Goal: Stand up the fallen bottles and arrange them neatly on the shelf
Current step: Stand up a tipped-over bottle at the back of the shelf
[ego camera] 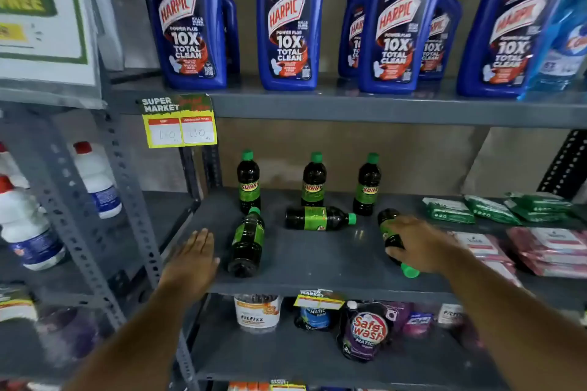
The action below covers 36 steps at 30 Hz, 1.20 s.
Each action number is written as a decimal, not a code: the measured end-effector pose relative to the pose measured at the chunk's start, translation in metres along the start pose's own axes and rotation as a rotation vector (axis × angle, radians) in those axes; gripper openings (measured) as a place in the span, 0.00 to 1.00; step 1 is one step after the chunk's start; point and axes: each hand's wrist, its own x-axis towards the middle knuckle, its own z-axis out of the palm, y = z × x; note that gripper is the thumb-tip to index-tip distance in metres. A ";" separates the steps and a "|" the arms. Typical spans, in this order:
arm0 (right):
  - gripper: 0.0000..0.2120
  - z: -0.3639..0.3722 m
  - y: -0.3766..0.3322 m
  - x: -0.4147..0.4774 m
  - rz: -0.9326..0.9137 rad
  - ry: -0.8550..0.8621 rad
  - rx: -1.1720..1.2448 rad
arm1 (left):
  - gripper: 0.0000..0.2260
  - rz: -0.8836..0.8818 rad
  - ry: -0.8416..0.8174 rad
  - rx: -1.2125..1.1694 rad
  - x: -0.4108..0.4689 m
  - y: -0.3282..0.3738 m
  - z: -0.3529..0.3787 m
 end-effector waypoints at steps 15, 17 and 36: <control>0.37 0.071 0.000 0.026 0.463 0.111 0.291 | 0.40 0.070 -0.049 -0.041 0.030 -0.003 0.045; 0.38 0.080 -0.002 0.025 0.478 0.144 0.284 | 0.40 0.053 -0.051 -0.056 0.031 -0.003 0.045; 0.38 0.092 0.002 0.021 0.514 0.187 0.285 | 0.38 0.024 -0.056 -0.103 0.028 -0.001 0.043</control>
